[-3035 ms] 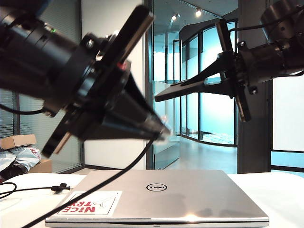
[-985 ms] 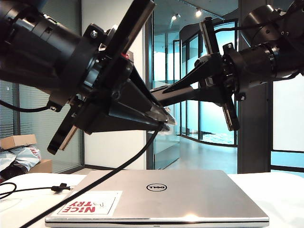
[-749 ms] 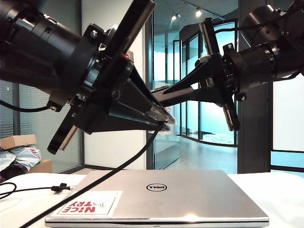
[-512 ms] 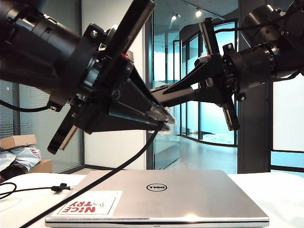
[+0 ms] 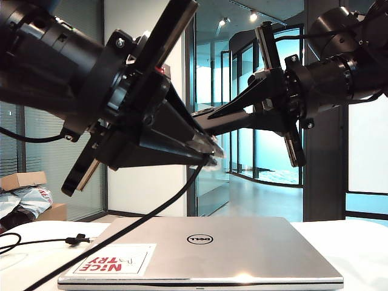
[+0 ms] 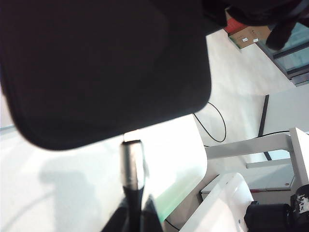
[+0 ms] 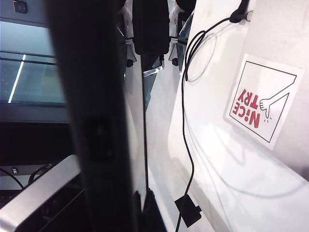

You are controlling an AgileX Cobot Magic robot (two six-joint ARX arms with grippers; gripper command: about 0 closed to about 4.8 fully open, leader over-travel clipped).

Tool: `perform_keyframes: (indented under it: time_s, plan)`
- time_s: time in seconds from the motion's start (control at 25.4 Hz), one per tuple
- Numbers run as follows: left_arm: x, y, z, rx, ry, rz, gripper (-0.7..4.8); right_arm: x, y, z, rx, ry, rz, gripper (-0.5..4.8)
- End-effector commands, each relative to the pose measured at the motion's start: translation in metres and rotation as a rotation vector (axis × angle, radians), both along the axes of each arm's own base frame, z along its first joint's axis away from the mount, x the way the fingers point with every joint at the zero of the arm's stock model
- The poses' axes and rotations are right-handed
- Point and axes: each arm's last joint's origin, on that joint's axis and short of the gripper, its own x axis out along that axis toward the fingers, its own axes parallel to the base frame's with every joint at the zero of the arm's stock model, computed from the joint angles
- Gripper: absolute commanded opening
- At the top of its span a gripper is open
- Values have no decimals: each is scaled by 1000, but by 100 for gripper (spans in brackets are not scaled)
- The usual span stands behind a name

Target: Pick up the charging cable and the phone, plug the charging cable into the charging port on the phone, and finally place them back on the table.

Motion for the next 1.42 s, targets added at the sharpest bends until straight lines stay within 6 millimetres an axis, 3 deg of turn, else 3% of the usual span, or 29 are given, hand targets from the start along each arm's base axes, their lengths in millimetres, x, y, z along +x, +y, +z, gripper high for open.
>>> perform_keyframes:
  time_s: [0.04, 0.63, 1.42]
  plan:
    - [1, -2, 5, -42, -25, -3, -6, 1, 1, 5, 22, -36, 25, -6]
    - [1, -2, 6, -53, -33, -3, -6, 6, -6, 5, -19, -82, -55, -6]
    - [1, -2, 6, -51, -32, -3, -6, 4, -6, 6, 26, 71, -52, -6]
